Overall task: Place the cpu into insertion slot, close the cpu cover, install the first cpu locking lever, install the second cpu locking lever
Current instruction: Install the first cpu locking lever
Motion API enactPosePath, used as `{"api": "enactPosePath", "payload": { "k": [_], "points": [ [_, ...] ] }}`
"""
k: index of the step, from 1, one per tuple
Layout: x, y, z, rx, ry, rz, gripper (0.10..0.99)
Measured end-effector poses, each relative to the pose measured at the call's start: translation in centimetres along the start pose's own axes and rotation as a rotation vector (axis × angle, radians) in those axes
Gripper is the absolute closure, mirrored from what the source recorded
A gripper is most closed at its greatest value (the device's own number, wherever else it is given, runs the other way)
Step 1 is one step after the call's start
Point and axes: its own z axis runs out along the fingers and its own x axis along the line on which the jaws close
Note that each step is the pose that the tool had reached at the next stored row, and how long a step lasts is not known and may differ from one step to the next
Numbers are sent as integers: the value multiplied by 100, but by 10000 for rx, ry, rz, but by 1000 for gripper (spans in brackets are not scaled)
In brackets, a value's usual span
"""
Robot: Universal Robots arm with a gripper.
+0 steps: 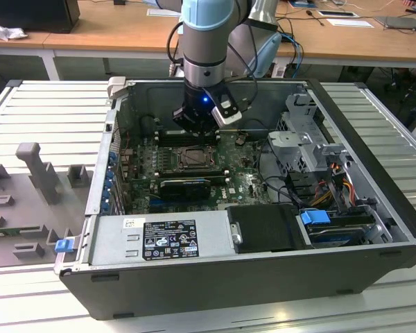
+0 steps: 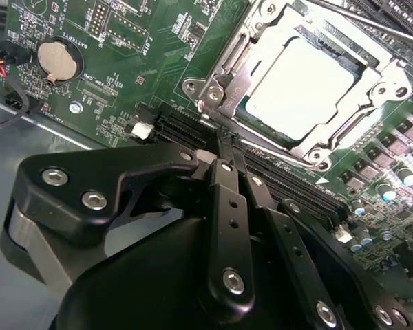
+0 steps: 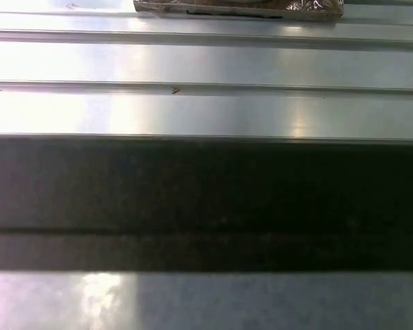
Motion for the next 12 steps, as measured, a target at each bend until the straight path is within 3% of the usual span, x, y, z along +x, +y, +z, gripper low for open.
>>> {"api": "enactPosePath", "payload": {
  "k": [12],
  "points": [
    [0, -17, 17, 9, 0, -2, 980]
  ]
}}
